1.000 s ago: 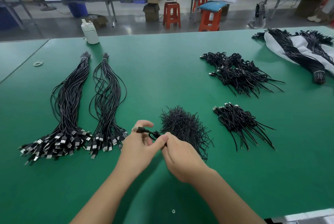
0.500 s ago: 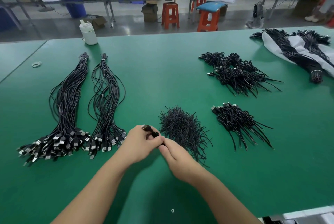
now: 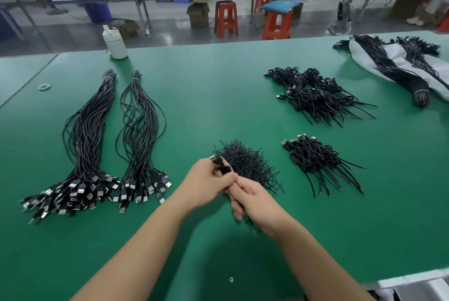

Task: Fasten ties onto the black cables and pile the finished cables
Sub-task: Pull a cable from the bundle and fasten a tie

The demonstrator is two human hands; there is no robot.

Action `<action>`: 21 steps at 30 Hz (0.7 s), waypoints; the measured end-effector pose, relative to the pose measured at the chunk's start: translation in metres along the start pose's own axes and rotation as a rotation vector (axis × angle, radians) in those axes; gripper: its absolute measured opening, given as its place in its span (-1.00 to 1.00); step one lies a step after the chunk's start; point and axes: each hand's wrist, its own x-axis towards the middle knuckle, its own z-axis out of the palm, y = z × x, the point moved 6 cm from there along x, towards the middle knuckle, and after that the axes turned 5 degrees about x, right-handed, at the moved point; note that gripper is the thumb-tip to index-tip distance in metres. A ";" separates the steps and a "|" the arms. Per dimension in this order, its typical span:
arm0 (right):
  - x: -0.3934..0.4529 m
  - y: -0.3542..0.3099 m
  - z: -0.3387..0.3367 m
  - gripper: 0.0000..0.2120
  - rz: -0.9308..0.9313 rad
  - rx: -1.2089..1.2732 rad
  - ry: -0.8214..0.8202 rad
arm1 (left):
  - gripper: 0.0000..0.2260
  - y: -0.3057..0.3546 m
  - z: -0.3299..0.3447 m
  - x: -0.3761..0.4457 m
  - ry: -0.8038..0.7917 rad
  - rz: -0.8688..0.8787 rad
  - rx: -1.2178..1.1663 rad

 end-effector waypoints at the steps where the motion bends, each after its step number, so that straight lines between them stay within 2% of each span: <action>1: 0.001 -0.001 -0.002 -0.72 -0.001 0.061 0.013 | -0.93 0.002 0.002 0.002 0.003 0.007 -0.017; 4: 0.003 -0.001 -0.012 -0.72 0.021 0.126 0.057 | -0.93 0.003 0.012 0.007 -0.036 -0.005 -0.180; 6: 0.004 -0.003 -0.025 -0.79 0.041 0.084 0.110 | -0.91 -0.007 0.014 0.009 -0.033 -0.055 -0.327; 7: 0.004 -0.004 -0.034 -0.78 0.051 0.043 0.150 | -0.93 -0.013 0.014 0.010 -0.011 -0.068 -0.313; 9: 0.002 -0.006 -0.053 -0.76 0.065 -0.046 0.232 | -0.98 -0.026 0.016 0.009 0.028 -0.046 0.012; 11: 0.000 -0.008 -0.068 -0.75 0.076 -0.110 0.287 | -0.92 -0.038 0.027 0.003 -0.001 -0.007 0.371; 12: -0.001 -0.009 -0.074 -0.75 0.082 -0.132 0.308 | -0.91 -0.044 0.033 0.000 -0.016 -0.003 0.458; 17: -0.005 -0.007 -0.086 -0.74 0.092 -0.191 0.357 | -0.82 -0.062 0.056 -0.009 0.051 -0.041 0.617; 21: -0.007 -0.004 -0.081 -0.72 0.086 -0.236 0.324 | -0.82 -0.068 0.060 -0.011 0.157 -0.102 0.595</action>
